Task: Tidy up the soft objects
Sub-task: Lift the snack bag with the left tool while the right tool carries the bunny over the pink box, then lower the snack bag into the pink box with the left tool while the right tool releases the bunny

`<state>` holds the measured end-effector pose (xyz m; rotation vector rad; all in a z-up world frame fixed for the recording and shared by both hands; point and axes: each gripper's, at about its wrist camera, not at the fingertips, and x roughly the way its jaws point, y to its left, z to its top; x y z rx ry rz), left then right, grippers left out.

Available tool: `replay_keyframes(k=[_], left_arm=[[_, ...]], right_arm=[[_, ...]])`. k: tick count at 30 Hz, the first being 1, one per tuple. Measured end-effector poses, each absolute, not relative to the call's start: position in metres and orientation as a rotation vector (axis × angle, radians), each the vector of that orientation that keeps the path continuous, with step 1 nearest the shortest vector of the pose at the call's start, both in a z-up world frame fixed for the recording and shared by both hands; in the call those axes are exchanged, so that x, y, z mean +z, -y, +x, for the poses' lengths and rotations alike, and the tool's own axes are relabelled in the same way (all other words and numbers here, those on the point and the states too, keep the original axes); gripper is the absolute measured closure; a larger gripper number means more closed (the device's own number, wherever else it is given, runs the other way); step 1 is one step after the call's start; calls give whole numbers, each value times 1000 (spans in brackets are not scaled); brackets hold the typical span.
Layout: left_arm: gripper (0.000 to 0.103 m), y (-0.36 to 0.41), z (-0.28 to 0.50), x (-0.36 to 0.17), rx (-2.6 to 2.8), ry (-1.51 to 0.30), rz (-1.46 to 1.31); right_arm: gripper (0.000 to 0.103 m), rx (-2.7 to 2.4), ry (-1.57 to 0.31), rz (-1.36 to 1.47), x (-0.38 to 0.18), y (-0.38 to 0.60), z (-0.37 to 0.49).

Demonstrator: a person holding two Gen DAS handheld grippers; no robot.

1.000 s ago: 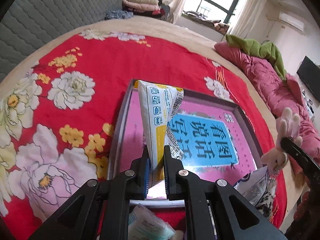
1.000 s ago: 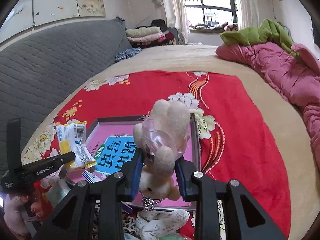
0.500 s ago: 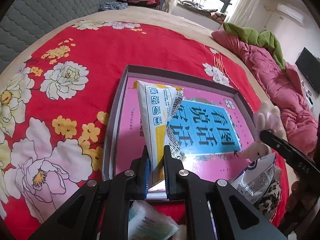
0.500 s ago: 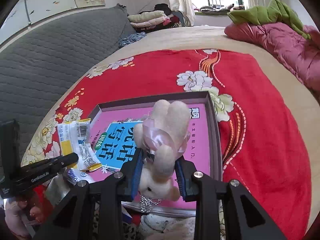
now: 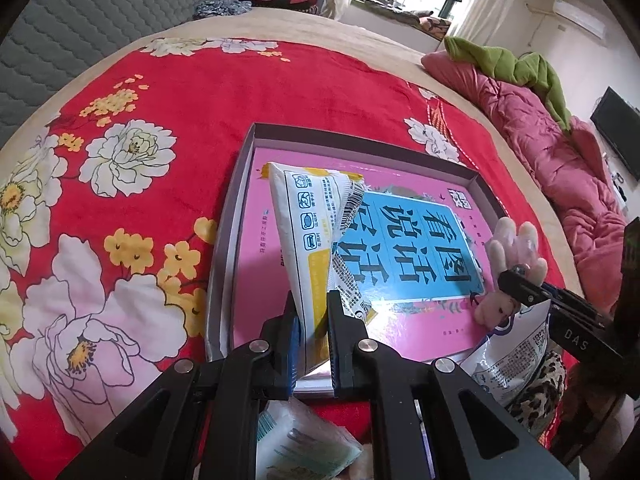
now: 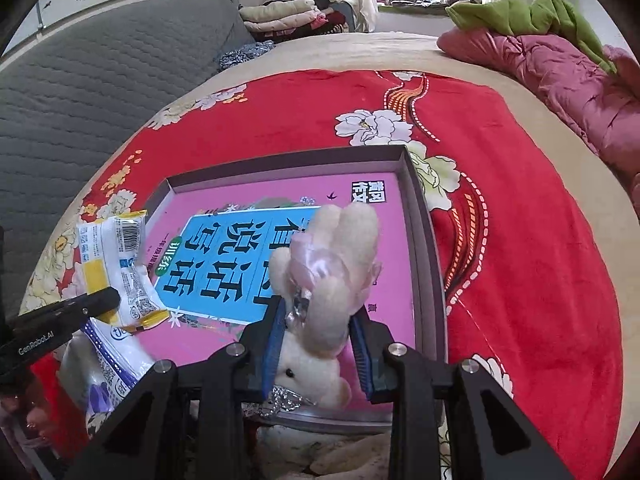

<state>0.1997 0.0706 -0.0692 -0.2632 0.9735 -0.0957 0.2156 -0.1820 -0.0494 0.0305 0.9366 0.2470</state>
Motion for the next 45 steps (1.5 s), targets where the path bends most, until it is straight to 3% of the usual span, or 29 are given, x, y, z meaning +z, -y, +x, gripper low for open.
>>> replay_keyframes(k=[11,18,26,45], left_arm=[[91,-70,200,-71,-102,-985,-263],[90,-68,200,-71,-110,-1002,-250],[90,-61,197,-67,-136,-1019,-190],[78,-73,200,-71,-107,-1041,-221]], right_arm=[[64,198,-941,10,-49,185,215],[52,135,-942,-51,-46,184,214],[47,102,-935,-47,-42,190,209],[47,4,-908,-92,-34,199,193]])
